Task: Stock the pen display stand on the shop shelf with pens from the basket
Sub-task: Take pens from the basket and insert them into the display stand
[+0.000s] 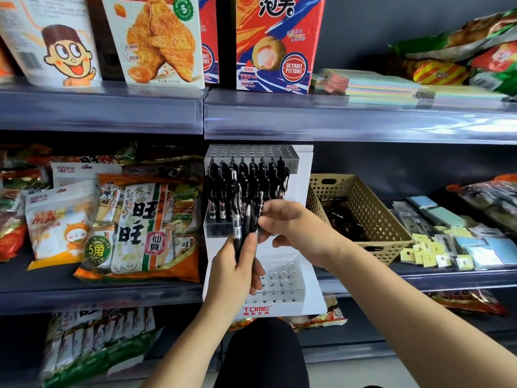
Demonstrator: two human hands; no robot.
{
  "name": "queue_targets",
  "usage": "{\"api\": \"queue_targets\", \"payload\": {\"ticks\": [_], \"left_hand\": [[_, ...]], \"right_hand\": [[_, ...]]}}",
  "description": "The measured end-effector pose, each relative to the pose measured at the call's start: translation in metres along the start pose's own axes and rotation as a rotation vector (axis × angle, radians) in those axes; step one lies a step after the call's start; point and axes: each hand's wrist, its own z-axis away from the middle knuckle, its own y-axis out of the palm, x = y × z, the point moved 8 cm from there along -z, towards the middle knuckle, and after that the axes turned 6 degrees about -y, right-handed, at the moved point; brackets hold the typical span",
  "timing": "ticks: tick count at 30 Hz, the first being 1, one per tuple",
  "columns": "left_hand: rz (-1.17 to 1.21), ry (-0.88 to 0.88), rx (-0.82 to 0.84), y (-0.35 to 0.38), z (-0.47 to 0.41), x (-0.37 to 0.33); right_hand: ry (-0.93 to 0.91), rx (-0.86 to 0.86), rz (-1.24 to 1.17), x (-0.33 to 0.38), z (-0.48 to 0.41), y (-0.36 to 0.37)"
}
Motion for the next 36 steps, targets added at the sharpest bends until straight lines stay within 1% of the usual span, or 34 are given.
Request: {"api": "queue_targets", "payload": {"ticks": [4,9,14,17,19,21,24,26,30,32,36], "left_hand": [[0.012,0.0,0.016,-0.001,0.001,0.001],[-0.052,0.017,0.07,0.008,0.003,0.002],[-0.074,0.043,0.069,0.011,0.004,0.002],[-0.076,0.025,0.086,0.014,0.004,0.005],[-0.049,0.013,0.037,0.009,0.001,0.007],[-0.011,0.013,-0.035,0.0,-0.002,0.009],[-0.014,0.048,-0.113,-0.011,-0.004,0.006],[-0.055,0.074,-0.145,-0.016,-0.005,0.001],[-0.121,0.17,-0.186,-0.02,-0.003,-0.012],[-0.123,0.192,-0.187,-0.021,-0.002,-0.015],[-0.105,0.178,-0.178,-0.024,-0.003,-0.014]], "right_hand": [[0.041,-0.049,-0.142,-0.009,0.006,-0.003],[0.063,-0.211,-0.253,-0.018,0.012,-0.017],[0.081,-0.15,-0.303,-0.023,0.019,-0.017],[0.073,-0.158,-0.247,-0.02,0.022,-0.022],[0.029,-0.218,-0.223,-0.009,0.021,-0.036],[-0.051,-0.364,-0.222,0.009,0.019,-0.062],[-0.19,-0.59,-0.118,0.037,0.014,-0.101],[-0.233,-0.658,0.02,0.047,0.01,-0.111],[-0.241,-0.662,0.31,0.049,-0.003,-0.104],[-0.235,-0.654,0.376,0.045,-0.008,-0.1],[-0.203,-0.614,0.466,0.035,-0.018,-0.095]]}}
